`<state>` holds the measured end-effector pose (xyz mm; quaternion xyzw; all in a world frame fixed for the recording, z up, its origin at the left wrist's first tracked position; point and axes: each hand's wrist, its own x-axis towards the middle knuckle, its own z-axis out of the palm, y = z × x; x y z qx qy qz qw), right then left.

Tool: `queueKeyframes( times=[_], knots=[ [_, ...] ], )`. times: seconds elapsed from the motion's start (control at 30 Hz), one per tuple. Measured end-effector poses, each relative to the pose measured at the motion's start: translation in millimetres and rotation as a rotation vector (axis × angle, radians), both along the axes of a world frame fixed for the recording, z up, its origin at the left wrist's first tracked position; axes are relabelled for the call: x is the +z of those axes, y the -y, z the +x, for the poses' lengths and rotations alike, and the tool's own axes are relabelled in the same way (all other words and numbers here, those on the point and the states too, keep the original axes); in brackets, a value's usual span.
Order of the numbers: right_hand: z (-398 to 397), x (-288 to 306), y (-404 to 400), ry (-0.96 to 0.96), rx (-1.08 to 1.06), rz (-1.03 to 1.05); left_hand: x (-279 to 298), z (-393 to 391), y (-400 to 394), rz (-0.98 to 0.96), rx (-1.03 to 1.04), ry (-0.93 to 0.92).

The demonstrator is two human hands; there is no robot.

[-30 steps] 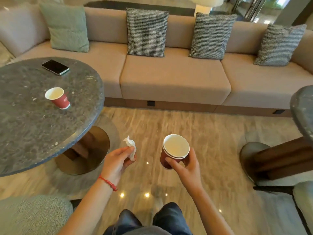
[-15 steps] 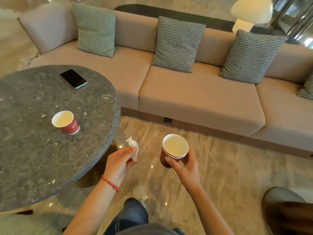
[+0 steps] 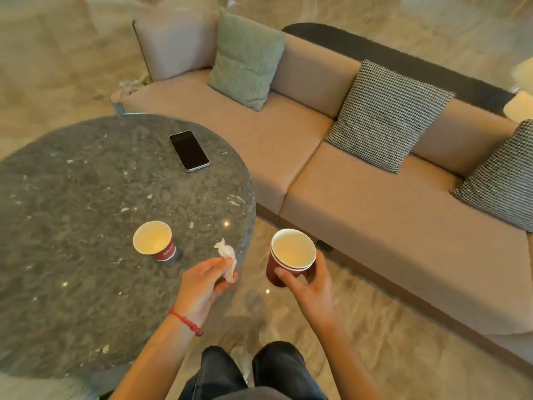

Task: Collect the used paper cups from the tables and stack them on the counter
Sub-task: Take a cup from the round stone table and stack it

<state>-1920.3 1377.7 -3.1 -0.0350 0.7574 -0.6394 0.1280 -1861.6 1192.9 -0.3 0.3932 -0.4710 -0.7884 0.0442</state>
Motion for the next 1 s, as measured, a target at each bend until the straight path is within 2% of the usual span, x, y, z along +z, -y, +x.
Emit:
queueKeyframes(
  times=[0.2, 0.37, 0.57, 0.8, 1.0],
  knots=[
    [-57.5, 2.0, 66.2, -0.030, 0.320, -0.020, 2.3, -3.2, 29.4, -0.040, 0.267, -0.028],
    [-97.0, 6.7, 117.9, -0.024, 0.648, -0.045, 9.8, -0.1, 41.5, -0.027, 0.599, -0.003],
    [-117.7, 2.4, 169.9, -0.012, 0.899, -0.048, 9.1, 6.8, 44.4, -0.030, 0.860, 0.057],
    [-105.0, -1.8, 220.6, -0.041, 1.058, -0.054, -5.0, 28.2, 51.0, 0.009, 1.039, 0.111],
    [-91.2, -16.4, 247.3, -0.026, 1.088, -0.036, -12.9, 40.8, 65.3, 0.014, 1.071, 0.181]
  ],
)
